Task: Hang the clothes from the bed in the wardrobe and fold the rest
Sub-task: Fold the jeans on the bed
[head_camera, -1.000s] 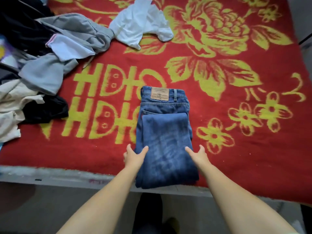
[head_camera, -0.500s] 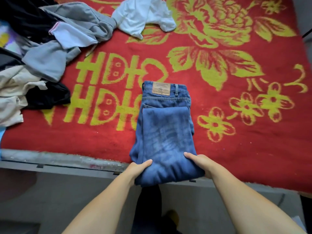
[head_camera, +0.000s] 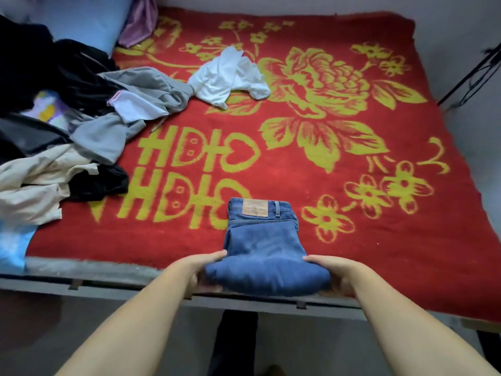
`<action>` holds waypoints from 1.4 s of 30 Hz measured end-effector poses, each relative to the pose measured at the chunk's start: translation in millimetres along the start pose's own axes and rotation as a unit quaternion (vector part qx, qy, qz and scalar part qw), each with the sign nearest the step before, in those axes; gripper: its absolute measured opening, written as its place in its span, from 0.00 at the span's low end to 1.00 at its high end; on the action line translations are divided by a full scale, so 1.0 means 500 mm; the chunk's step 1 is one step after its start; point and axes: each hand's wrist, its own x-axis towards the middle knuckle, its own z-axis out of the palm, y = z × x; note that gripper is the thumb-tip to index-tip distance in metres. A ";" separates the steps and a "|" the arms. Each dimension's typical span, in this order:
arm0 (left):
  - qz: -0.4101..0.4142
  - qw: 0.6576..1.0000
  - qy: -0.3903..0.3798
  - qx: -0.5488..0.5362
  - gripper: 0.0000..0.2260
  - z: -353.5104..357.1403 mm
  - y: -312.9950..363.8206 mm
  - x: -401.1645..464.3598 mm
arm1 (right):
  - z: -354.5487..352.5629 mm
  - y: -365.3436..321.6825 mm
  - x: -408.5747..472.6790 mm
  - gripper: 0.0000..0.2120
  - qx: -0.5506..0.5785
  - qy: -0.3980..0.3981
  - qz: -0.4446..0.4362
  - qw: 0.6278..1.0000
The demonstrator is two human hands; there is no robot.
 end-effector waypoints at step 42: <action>0.552 0.477 0.239 0.641 0.34 0.085 0.085 0.219 | 0.101 -0.116 0.169 0.30 -0.465 0.317 -0.461 0.686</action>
